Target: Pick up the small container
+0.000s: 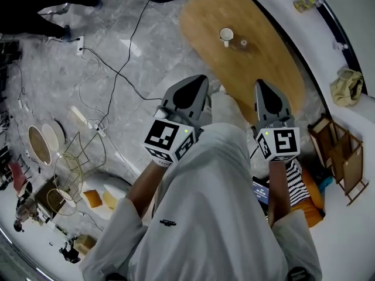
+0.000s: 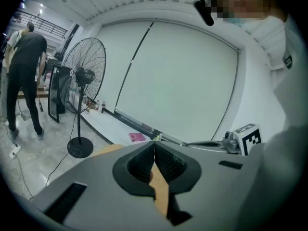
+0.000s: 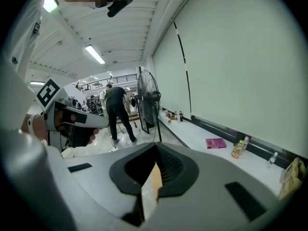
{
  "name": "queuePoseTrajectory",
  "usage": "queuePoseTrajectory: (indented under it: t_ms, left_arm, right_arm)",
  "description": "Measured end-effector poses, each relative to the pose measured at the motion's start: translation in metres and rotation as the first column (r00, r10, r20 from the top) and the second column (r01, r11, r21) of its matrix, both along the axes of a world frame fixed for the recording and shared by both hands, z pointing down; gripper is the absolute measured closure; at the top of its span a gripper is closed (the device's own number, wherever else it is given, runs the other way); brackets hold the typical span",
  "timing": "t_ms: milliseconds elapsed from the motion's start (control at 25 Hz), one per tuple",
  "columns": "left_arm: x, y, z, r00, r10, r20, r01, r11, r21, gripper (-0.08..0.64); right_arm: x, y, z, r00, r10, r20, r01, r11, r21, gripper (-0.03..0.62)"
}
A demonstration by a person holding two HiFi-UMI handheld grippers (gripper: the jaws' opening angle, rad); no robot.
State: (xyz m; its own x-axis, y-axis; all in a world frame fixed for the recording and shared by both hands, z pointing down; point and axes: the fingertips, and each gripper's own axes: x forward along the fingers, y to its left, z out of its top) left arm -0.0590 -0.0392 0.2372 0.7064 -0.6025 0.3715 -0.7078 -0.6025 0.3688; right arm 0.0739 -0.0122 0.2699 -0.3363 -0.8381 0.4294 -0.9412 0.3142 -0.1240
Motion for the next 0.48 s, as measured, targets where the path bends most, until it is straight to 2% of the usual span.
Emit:
queuePoseTrajectory:
  t_ms: [480]
  left_arm:
    - [0.034, -0.024, 0.041, 0.999, 0.031, 0.034, -0.029, 0.998, -0.057, 0.540]
  right_arm:
    - [0.022, -0.028, 0.049, 1.000, -0.008, 0.019, 0.009, 0.999, -0.043, 0.540]
